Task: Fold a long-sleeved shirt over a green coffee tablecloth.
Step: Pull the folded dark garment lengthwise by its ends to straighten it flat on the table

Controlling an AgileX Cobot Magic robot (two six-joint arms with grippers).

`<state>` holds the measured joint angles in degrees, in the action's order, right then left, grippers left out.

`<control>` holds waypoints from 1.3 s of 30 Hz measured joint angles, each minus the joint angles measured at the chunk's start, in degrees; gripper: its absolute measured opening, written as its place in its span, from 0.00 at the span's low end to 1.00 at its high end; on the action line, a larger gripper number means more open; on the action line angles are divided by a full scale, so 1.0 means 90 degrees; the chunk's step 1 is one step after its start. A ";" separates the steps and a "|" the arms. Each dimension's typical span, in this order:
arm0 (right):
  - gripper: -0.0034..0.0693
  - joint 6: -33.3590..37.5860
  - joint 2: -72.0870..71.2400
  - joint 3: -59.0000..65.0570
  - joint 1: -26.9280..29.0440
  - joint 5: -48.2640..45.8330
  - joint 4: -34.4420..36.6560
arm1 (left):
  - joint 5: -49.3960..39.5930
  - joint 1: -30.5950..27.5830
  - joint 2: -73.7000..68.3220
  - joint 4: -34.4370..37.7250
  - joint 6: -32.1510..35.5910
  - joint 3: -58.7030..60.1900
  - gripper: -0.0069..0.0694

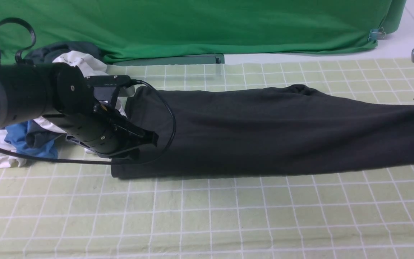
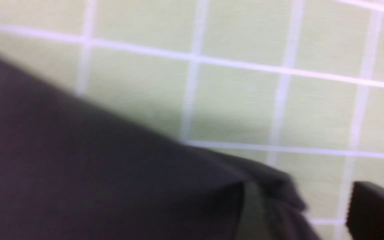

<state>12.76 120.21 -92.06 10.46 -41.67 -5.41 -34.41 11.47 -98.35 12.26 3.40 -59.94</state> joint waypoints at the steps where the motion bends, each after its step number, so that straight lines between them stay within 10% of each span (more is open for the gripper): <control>1: 0.59 -0.0183 -0.0033 -0.0013 0.0001 -0.0064 -0.0079 | -0.0016 0.0000 0.0000 0.0000 0.0000 0.0000 0.11; 12: 0.59 -0.0936 -0.0624 -0.0140 0.0629 -0.1707 0.0500 | -0.0196 0.0000 0.0000 -0.0006 -0.0013 0.0000 0.11; 19: 0.87 -0.0422 -0.0234 -0.0121 0.1163 -0.1994 0.1392 | -0.0297 0.0000 0.0000 -0.0006 -0.0020 0.0000 0.11; 27: 0.92 -0.0129 0.0005 -0.0121 0.1163 -0.1502 0.1904 | -0.0291 0.0000 0.0000 -0.0006 -0.0020 0.0000 0.11; 34: 0.82 -0.0018 0.0439 -0.0121 0.1163 -0.1475 0.2031 | -0.0286 0.0000 0.0000 -0.0006 -0.0025 0.0000 0.11; 39: 0.52 0.0315 0.0460 -0.0129 0.1120 -0.1488 0.2052 | -0.0255 0.0000 0.0000 0.0031 -0.0025 0.0000 0.11</control>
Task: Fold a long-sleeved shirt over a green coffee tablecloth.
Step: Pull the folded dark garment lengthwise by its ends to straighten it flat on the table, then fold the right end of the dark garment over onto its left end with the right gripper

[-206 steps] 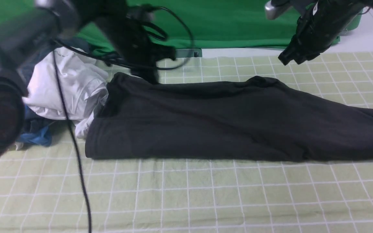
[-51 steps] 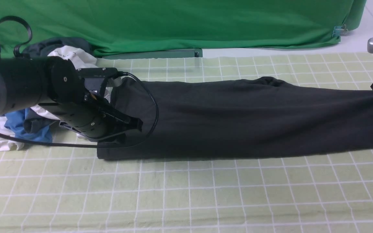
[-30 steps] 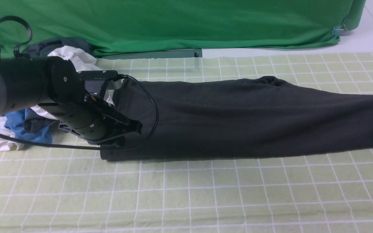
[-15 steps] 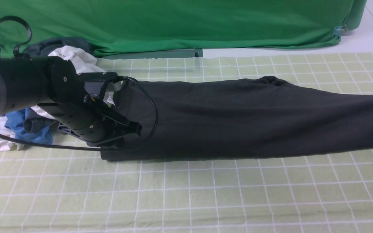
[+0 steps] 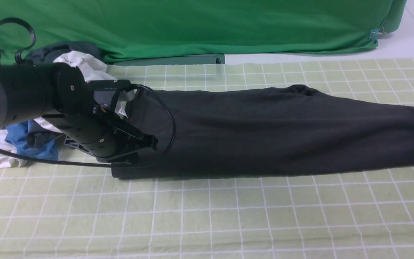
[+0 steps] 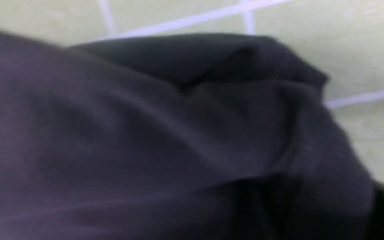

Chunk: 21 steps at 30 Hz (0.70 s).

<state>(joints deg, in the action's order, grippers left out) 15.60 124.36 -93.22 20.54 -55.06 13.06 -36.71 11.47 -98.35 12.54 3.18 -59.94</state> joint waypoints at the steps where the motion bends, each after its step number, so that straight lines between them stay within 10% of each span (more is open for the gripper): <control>1: 0.50 0.0012 0.0007 0.0000 0.0001 0.0000 0.0012 | 0.0000 0.0000 0.0000 0.0000 0.0000 0.0000 0.11; 6: 0.11 0.0134 0.0014 -0.0069 -0.0027 -0.0077 0.0113 | 0.0003 0.0000 0.0000 0.0015 -0.0002 0.0000 0.11; 21: 0.08 -0.0575 -0.0939 -0.1431 -0.0207 -0.1433 -0.1140 | -0.0512 0.0000 0.0806 -0.0917 -0.1054 0.0000 0.11</control>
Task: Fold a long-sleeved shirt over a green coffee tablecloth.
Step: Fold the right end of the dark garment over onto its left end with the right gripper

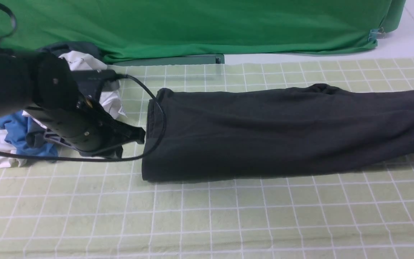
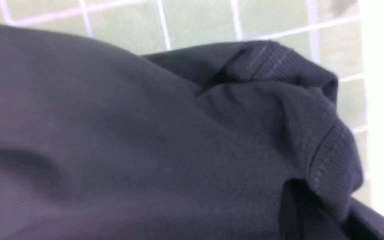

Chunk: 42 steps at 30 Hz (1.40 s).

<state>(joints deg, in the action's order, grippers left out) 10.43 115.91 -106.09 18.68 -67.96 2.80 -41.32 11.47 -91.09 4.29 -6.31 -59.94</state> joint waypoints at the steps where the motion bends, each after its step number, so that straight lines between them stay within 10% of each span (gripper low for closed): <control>1: 0.08 -0.0012 -0.0120 -0.0060 -0.0151 -0.0091 -0.0008 | -0.0035 0.0000 0.0201 -0.0053 -0.0084 0.0000 0.11; 24: 0.08 -0.0437 0.0368 -0.0360 -0.5213 0.1375 0.2469 | -0.0935 0.0000 0.1539 -0.0071 -0.0255 0.0000 0.11; 37: 0.11 -0.0627 0.2014 -0.1165 -0.6532 0.2066 0.3104 | -0.0935 0.0000 0.1544 -0.0066 -0.0255 0.0000 0.11; 42: 0.32 -0.0677 0.2110 -0.1212 -0.6662 0.2425 0.3366 | -0.0941 0.0000 0.1544 -0.0066 -0.0255 0.0000 0.11</control>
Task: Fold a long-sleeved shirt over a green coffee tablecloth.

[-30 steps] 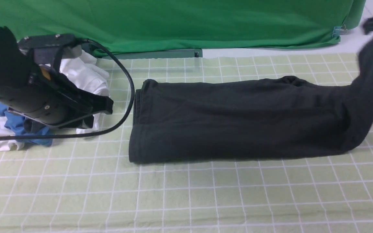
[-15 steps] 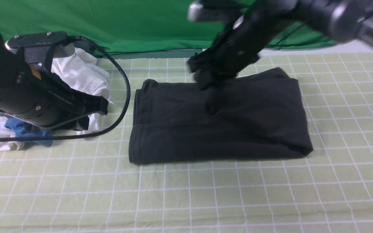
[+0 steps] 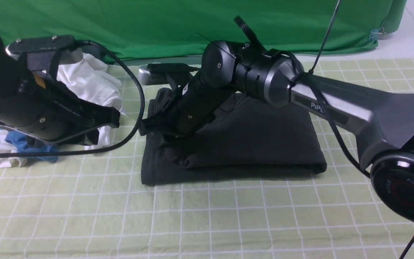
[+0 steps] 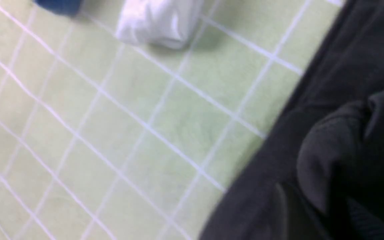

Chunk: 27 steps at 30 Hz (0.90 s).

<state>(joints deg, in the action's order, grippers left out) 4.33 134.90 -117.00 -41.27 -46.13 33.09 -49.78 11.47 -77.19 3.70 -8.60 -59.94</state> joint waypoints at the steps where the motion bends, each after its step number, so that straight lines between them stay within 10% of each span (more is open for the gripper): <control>1: 0.38 0.0000 0.0006 -0.0036 -0.0007 0.0009 0.0085 | 0.0000 0.0000 0.0000 0.0000 0.0000 0.0000 0.11; 6: 0.67 0.0092 0.0008 -0.0638 -0.0023 -0.0644 0.0426 | 0.0000 0.0000 0.0000 0.0000 0.0000 0.0000 0.11; 11: 0.69 0.0711 0.0008 -0.1632 0.0190 -0.1699 0.0314 | 0.0000 0.0000 0.0000 0.0000 -0.0025 0.0000 0.11; 15: 0.51 0.0790 0.0008 -0.2340 0.0575 -0.2355 -0.0337 | 0.0094 0.0000 0.0000 0.0109 -0.0019 0.0000 0.11; 19: 0.13 0.0741 -0.0153 -0.2553 0.1148 -0.2552 -0.0994 | 0.0399 0.0000 -0.0064 0.0680 0.0304 0.0000 0.11; 27: 0.04 0.0793 -0.1207 -0.1684 0.2076 -0.2578 -0.1143 | 0.0768 0.0000 -0.0769 0.2356 0.1586 -0.0018 0.11</control>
<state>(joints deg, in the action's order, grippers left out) 11.47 124.03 -132.15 -22.59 -69.33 22.80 -42.87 11.47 -84.12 24.90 5.68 -60.10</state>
